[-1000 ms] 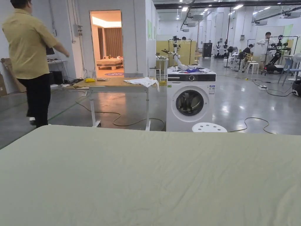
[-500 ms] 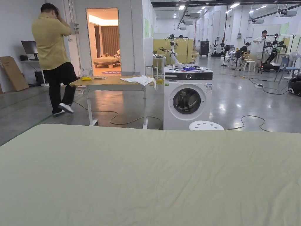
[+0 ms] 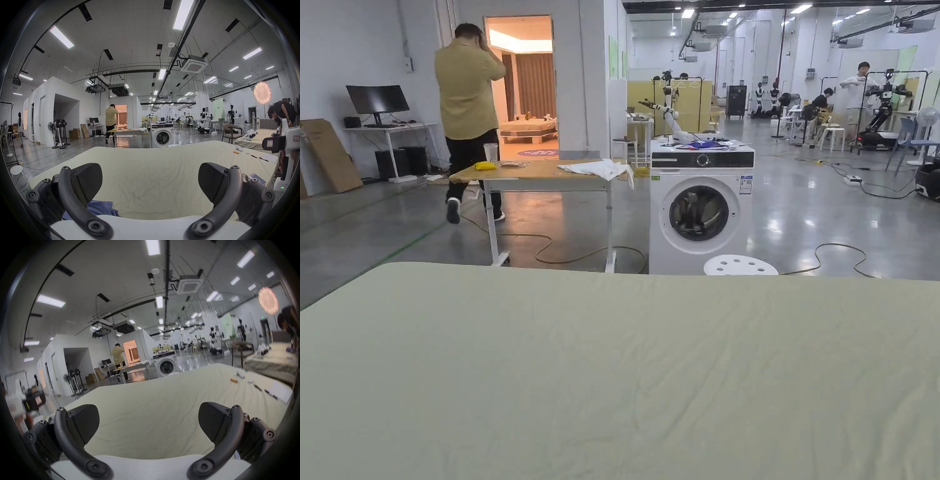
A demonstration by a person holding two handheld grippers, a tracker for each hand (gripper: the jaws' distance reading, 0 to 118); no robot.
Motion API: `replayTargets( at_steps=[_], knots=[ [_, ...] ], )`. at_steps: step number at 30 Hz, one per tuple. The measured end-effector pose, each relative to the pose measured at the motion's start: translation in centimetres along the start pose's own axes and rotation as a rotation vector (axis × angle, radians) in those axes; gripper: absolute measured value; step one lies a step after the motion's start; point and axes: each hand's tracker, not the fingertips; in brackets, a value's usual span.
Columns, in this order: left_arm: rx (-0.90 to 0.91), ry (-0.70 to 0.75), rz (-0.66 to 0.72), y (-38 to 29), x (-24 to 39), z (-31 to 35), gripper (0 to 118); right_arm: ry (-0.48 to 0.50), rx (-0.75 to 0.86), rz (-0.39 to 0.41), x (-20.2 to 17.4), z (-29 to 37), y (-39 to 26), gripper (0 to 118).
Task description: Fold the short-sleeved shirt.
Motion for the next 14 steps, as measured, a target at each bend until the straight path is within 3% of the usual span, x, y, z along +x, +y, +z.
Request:
replayTargets(
  at_steps=[3, 6, 10, 14],
  knots=[
    [-0.008, -0.003, 0.011, 0.1, 0.0, -0.1, 117, -0.19, -0.087, -0.061, -1.7, -0.4, 1.4, 118],
    [-0.013, -0.012, 0.028, 0.1, 0.1, -0.3, 117, -0.313, -0.234, -0.031, -3.2, -1.3, 2.5, 118],
    [-0.017, -0.026, 0.029, 0.2, 0.4, -0.4, 117, -0.209, -0.207, -0.054, -3.5, -1.6, 2.2, 118],
    [-0.017, -0.033, 0.009, 0.2, 0.4, -0.3, 117, -0.244, -0.216, -0.079, -3.0, -2.2, 2.0, 118]
  ],
)
